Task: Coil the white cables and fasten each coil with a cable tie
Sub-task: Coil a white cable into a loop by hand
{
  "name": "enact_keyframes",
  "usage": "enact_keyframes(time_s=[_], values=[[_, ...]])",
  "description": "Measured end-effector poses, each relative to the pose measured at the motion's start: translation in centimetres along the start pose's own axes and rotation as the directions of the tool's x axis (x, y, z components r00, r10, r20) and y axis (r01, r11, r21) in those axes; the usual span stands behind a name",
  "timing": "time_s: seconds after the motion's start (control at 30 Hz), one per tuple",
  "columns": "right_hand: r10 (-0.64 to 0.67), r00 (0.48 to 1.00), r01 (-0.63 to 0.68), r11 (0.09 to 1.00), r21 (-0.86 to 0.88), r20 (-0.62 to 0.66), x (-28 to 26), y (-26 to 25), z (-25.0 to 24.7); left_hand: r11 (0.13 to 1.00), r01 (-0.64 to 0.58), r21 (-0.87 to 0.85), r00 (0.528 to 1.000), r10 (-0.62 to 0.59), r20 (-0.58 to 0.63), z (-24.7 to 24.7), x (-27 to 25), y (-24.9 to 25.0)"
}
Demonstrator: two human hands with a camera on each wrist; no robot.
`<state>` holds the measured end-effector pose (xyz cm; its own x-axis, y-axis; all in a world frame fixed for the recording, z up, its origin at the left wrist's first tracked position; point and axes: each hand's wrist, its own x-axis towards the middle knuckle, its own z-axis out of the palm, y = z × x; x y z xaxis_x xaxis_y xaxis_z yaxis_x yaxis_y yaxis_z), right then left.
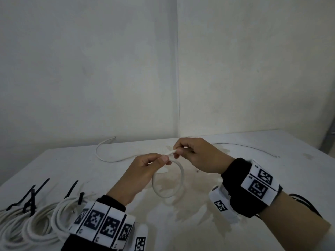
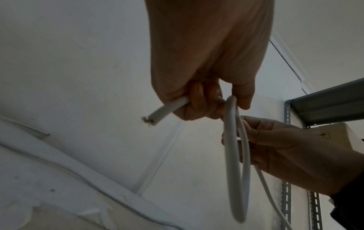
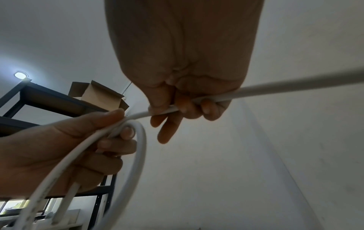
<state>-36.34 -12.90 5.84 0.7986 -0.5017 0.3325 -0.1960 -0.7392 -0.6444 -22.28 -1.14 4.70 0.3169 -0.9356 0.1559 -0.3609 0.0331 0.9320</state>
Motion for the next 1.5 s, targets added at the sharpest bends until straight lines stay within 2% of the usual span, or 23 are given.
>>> enact_keyframes(time_s=[0.13,0.33,0.47,0.6,0.83,0.93,1.0,1.07,1.17,1.37,1.5], values=[[-0.004,0.994,-0.001,0.999,0.043,0.112,-0.4,-0.3,0.6,0.998,-0.054,-0.024,0.998,0.053,-0.036,0.0,0.1,0.3],[0.022,0.995,-0.038,0.986,0.160,0.097,-0.5,-0.3,0.4,0.999,-0.051,0.016,0.987,0.053,-0.154,-0.1,0.7,0.1],[0.044,0.996,-0.064,0.964,0.258,0.083,-0.6,-0.2,0.0,1.000,0.006,0.020,0.996,-0.004,-0.084,-0.4,0.4,-0.1],[0.122,0.988,-0.145,0.943,0.300,0.095,-0.9,-0.7,0.0,0.999,-0.034,0.036,0.989,0.039,-0.140,-0.1,0.6,-0.1],[0.110,0.994,-0.105,0.983,0.153,-0.027,-0.3,0.5,0.9,0.996,-0.053,0.077,0.992,0.062,-0.112,0.5,0.8,-0.3],[0.113,0.986,-0.097,0.987,0.130,-0.119,-0.3,0.9,1.0,0.997,0.072,-0.028,0.990,-0.075,-0.123,0.0,0.8,-0.6],[0.119,0.980,-0.102,0.988,0.114,-0.159,-0.4,1.4,1.1,0.982,0.164,-0.092,0.983,-0.171,-0.066,-0.7,0.6,-0.5],[0.131,0.976,-0.114,0.988,0.104,-0.173,-0.6,1.8,1.2,0.974,0.208,-0.088,0.978,-0.209,0.005,-1.2,0.3,-0.6],[0.157,0.966,-0.134,0.983,0.121,-0.205,-0.7,1.9,1.6,0.971,0.181,-0.158,0.983,-0.177,0.041,-1.4,0.1,-0.8],[0.166,0.940,-0.105,0.972,0.210,-0.299,-0.6,1.5,1.3,0.967,0.053,-0.250,0.997,-0.067,-0.050,0.3,0.3,-1.5],[0.159,0.936,-0.092,0.971,0.219,-0.315,-0.8,1.4,1.3,0.922,0.056,-0.382,0.996,-0.079,-0.045,1.6,0.2,-1.0]])
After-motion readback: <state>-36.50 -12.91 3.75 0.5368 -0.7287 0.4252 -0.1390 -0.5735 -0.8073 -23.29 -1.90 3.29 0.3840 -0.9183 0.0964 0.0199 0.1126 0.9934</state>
